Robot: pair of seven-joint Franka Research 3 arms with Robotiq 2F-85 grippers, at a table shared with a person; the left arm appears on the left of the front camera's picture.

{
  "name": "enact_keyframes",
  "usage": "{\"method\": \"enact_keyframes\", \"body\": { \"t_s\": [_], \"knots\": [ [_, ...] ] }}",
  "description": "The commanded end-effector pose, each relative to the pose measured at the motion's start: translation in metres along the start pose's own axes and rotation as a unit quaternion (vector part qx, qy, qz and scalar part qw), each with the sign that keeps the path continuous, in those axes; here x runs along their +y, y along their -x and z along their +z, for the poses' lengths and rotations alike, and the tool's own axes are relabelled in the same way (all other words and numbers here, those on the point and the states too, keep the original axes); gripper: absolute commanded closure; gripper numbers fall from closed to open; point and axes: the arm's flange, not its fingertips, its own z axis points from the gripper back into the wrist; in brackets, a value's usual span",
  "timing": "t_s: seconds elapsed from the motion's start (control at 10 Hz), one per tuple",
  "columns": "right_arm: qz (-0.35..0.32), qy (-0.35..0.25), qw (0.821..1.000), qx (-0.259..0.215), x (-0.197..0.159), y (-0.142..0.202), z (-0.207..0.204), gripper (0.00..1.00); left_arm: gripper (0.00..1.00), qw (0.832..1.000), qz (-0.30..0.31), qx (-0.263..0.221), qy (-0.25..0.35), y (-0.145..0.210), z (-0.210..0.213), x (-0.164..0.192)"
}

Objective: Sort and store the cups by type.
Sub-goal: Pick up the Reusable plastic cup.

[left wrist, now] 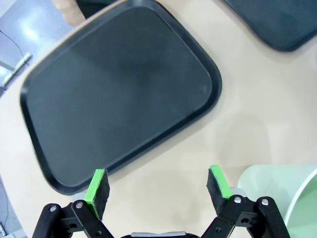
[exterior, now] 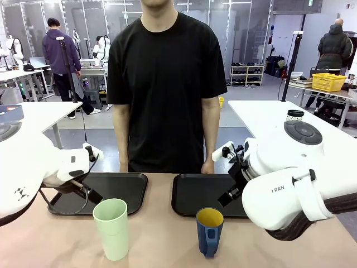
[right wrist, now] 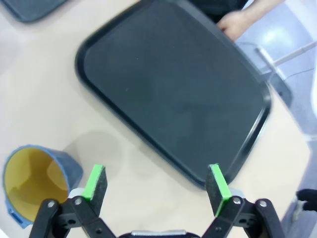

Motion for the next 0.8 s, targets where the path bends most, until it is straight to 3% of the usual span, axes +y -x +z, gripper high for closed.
{"method": "enact_keyframes", "body": {
  "t_s": [0.0,0.2,0.4,0.7],
  "knots": [
    [-0.006,0.071,0.997,-0.032,0.008,-0.035,0.043,0.0,0.0,0.997,0.02,-0.052,-0.045,-0.022,0.034,-0.002],
    [-0.005,0.111,0.992,-0.055,0.019,-0.054,0.086,0.0,0.0,0.994,0.007,-0.099,-0.051,-0.036,0.067,-0.018],
    [0.008,0.125,0.988,-0.086,0.033,-0.051,0.122,0.0,0.0,0.987,-0.016,-0.142,-0.07,-0.032,0.101,-0.041],
    [0.026,0.146,0.984,-0.095,0.043,-0.04,0.135,0.0,0.0,0.985,-0.042,-0.15,-0.077,-0.025,0.112,-0.056]
  ]
}}
